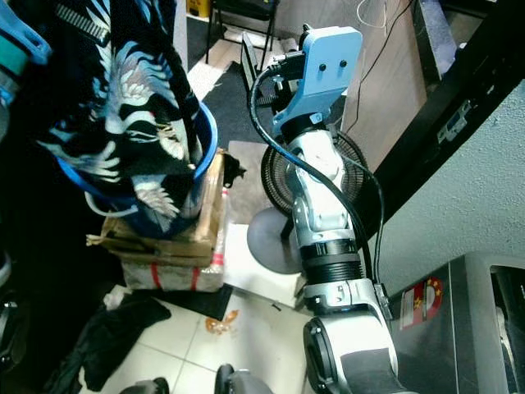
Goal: Clothes washing
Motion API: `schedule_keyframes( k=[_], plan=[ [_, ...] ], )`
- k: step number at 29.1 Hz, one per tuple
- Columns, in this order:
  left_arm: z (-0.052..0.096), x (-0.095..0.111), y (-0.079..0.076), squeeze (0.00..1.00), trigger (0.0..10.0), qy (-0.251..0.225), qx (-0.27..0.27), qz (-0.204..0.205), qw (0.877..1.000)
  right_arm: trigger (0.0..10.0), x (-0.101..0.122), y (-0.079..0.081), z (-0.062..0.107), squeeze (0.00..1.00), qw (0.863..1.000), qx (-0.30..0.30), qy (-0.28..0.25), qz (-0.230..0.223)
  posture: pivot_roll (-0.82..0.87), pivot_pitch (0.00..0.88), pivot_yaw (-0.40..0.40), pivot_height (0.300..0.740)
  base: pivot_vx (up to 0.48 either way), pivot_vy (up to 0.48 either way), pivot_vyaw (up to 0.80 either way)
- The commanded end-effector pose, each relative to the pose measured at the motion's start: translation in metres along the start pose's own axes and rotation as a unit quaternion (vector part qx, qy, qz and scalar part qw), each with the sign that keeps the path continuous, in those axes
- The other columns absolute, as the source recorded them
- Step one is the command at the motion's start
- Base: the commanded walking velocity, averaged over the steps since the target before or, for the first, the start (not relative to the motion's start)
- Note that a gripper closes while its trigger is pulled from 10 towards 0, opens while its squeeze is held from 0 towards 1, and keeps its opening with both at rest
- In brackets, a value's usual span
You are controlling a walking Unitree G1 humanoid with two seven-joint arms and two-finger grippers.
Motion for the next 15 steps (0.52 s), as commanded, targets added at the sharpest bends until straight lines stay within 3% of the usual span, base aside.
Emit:
schedule_keyframes(
  k=[1,8,15],
  plan=[
    [0.006,-0.021,0.007,0.0,10.0,0.035,0.023,0.031,0.999,10.0,-0.005,-0.006,0.004,0.0,1.0,-0.009,0.011,0.004,0.11,0.057,-0.045,0.74,0.0,0.0,0.0],
    [0.021,-0.051,0.023,0.0,10.0,0.085,0.074,0.051,0.992,10.0,-0.019,-0.008,0.012,0.0,0.999,-0.013,0.037,0.002,0.11,0.064,-0.046,0.74,0.0,0.0,0.0],
    [0.029,-0.066,0.034,0.0,10.0,0.109,0.1,0.122,0.982,10.0,-0.03,-0.004,0.018,0.0,0.998,-0.016,0.062,-0.016,0.11,0.067,-0.042,0.74,0.0,0.0,-0.69]
  ],
)
Point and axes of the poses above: a point about 5 cm out from each wrist's last joint towards the gripper, its own z axis pointing back from the gripper into the wrist, its own x axis along the axis of the wrist's last joint, y = z × x, the point moved 5 cm from there along -z, pointing out of the wrist towards the gripper, and after that the axes turned 15 degrees about z, right-handed, at the moved point
